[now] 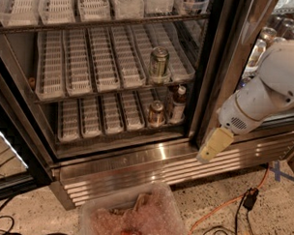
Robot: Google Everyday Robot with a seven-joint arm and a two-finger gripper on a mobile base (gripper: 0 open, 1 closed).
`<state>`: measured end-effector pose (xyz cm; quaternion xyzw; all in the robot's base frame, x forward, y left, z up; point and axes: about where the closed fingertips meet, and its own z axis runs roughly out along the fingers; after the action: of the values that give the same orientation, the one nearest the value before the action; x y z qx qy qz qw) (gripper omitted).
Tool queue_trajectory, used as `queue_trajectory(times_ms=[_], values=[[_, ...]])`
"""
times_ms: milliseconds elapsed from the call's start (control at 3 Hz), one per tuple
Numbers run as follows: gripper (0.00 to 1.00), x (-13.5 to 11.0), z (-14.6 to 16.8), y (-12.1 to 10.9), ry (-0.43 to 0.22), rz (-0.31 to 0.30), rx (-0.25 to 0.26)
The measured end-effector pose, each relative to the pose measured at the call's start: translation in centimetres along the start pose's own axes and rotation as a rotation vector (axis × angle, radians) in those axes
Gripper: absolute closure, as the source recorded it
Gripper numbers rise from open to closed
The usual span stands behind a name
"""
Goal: Pick blue plastic bottle from bottom shelf of fridge
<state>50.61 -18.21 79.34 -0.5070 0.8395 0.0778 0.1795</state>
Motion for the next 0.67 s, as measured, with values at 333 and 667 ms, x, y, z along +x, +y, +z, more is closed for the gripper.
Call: queue_trajectory(times_ms=[333, 667], values=[[0.0, 0.3, 3.4, -0.1, -0.056, 0.047, 0.006], [0.0, 0.4, 6.5, 0.2, -0.153, 0.091, 0.042]])
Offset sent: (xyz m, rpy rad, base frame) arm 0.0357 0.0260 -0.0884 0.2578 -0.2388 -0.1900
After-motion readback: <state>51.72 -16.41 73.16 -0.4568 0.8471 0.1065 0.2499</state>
